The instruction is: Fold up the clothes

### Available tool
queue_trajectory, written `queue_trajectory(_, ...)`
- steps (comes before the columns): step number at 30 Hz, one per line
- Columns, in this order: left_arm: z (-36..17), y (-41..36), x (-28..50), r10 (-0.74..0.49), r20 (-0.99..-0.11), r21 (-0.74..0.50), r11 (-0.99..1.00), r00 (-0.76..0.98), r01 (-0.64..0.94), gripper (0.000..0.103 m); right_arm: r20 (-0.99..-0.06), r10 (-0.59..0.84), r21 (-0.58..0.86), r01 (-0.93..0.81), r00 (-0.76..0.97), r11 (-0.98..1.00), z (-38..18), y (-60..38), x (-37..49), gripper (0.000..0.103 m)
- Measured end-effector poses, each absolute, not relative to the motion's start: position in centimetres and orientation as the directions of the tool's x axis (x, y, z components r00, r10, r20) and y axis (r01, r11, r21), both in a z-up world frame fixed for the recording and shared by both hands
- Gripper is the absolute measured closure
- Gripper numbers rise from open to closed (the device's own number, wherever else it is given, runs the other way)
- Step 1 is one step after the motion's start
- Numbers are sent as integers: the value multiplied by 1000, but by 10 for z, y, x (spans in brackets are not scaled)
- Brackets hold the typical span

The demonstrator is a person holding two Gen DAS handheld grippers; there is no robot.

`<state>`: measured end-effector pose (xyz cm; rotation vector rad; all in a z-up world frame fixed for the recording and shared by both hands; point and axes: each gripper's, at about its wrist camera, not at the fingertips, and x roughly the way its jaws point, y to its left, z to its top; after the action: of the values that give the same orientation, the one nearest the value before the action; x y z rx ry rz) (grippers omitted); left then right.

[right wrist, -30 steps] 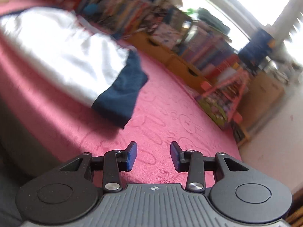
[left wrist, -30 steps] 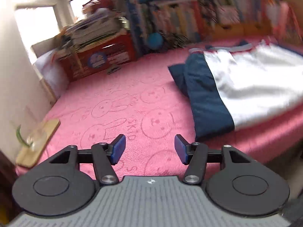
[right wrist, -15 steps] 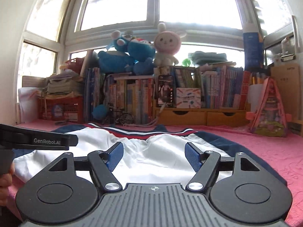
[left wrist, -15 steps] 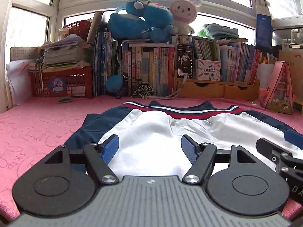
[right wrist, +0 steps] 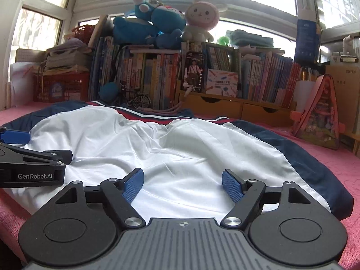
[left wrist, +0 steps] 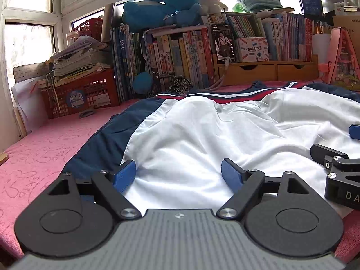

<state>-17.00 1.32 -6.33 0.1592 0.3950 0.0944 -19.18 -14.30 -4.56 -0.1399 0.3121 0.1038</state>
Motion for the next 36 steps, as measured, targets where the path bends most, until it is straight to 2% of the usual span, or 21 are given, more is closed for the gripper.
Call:
queue_trajectory(3,-63,26,-175,146,-363,200,977,920,-76,18,-322,61,-172,-122,945,978,-47,-144,-194,23)
queue_trajectory(5,-64,37,-178,171,-355,216,972,919,-97,11,-322,29,-177,-90,946,980,-47,-155,-195,20)
queue_trajectory(10,-62,60,-181,169,-358,208,973,918,-98,3,-252,-217,-322,130,943,938,-55,-211,-196,19)
queue_trajectory(12,-62,65,-183,194,-350,226,967,917,-118,2,-245,-305,-323,219,920,921,-55,-247,-194,16)
queue_trajectory(13,-61,70,-184,205,-352,225,966,913,-130,0,-257,-303,-307,219,918,926,-54,-260,-193,14)
queue_trajectory(14,-60,74,-184,217,-354,225,964,910,-142,0,-269,-300,-291,220,915,931,-54,-273,-191,5)
queue_trajectory(15,-59,78,-185,228,-355,224,962,906,-154,0,-281,-298,-275,220,912,936,-53,-286,-190,5)
queue_trajectory(17,-52,91,-187,334,-357,240,935,872,-261,2,-288,-296,-282,215,911,935,-47,-293,-188,6)
queue_trajectory(18,-44,98,-188,364,-354,230,927,861,-297,6,-285,-297,-298,210,911,931,-43,-290,-188,8)
queue_trajectory(19,-36,105,-190,389,-352,217,919,851,-330,15,-280,-295,-311,205,914,928,-38,-287,-188,17)
queue_trajectory(21,-16,116,-191,368,-344,124,930,864,-347,17,-235,-243,-270,177,941,947,-19,-277,-194,21)
queue_trajectory(23,3,115,-183,256,-337,24,964,906,-264,19,-228,-106,-169,67,968,983,3,-265,-190,28)
queue_trajectory(25,16,101,-167,136,-326,-16,989,936,-149,23,-237,45,-85,-66,971,994,21,-249,-177,30)
queue_trajectory(28,21,69,-133,24,-309,36,999,951,-14,26,-264,237,-59,-261,935,964,37,-210,-138,31)
queue_trajectory(30,16,47,-106,-6,-326,97,994,945,40,29,-311,287,-78,-326,906,942,39,-183,-107,40)
queue_trajectory(32,6,39,-78,-20,-374,118,991,927,69,34,-386,302,-68,-353,872,933,33,-167,-81,60)
queue_trajectory(33,1,39,-67,-9,-398,125,990,917,64,34,-423,309,-62,-367,852,928,29,-160,-68,64)
queue_trajectory(34,-4,40,-57,4,-422,133,990,906,57,36,-458,315,-55,-380,831,923,26,-152,-55,73)
queue_trajectory(36,-14,49,-44,59,-449,163,986,892,17,36,-523,318,-46,-399,790,916,19,-138,-30,74)
